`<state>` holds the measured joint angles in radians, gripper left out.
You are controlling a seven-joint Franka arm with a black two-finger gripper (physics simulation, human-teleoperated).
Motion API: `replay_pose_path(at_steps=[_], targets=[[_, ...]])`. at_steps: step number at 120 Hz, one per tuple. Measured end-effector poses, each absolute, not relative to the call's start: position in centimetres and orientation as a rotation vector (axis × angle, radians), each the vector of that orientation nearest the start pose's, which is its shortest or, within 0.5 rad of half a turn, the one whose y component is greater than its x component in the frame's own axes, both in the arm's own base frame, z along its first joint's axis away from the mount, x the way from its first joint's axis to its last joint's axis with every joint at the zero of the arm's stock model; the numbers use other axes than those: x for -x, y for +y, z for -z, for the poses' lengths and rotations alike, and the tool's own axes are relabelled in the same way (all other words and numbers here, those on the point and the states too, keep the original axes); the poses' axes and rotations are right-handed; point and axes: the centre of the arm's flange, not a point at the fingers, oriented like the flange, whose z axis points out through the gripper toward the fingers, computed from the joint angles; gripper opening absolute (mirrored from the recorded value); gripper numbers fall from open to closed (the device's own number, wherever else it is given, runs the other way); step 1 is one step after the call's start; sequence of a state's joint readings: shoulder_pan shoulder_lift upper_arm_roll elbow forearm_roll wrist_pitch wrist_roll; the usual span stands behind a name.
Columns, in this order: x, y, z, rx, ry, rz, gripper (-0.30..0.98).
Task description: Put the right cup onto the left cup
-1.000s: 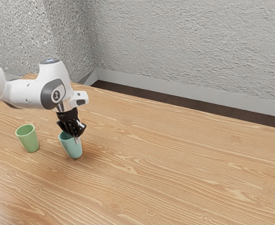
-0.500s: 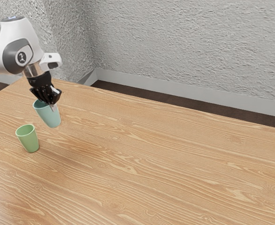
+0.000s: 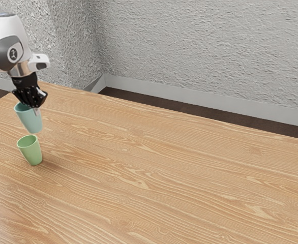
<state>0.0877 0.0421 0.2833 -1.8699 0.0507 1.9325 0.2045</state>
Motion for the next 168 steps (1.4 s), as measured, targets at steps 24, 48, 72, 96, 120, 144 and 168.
replay_pose_path(at_steps=[24,48,72,96,120,144,168], targets=[[-51.5,26.8,-47.1,3.056,-0.379,-0.05,-0.1],[-51.4,27.7,-46.3,3.054,-0.39,-0.058,-0.1],[-52.3,27.6,-45.5,3.054,-0.372,-0.049,-0.1],[-53.4,27.8,-43.6,3.053,-0.363,-0.063,-0.1],[-54.5,28.1,-42.2,3.05,-0.353,-0.072,-0.1],[-54.9,28.1,-40.4,3.059,-0.354,-0.099,-0.1],[-55.0,27.9,-39.0,3.077,-0.365,-0.124,-0.05]])
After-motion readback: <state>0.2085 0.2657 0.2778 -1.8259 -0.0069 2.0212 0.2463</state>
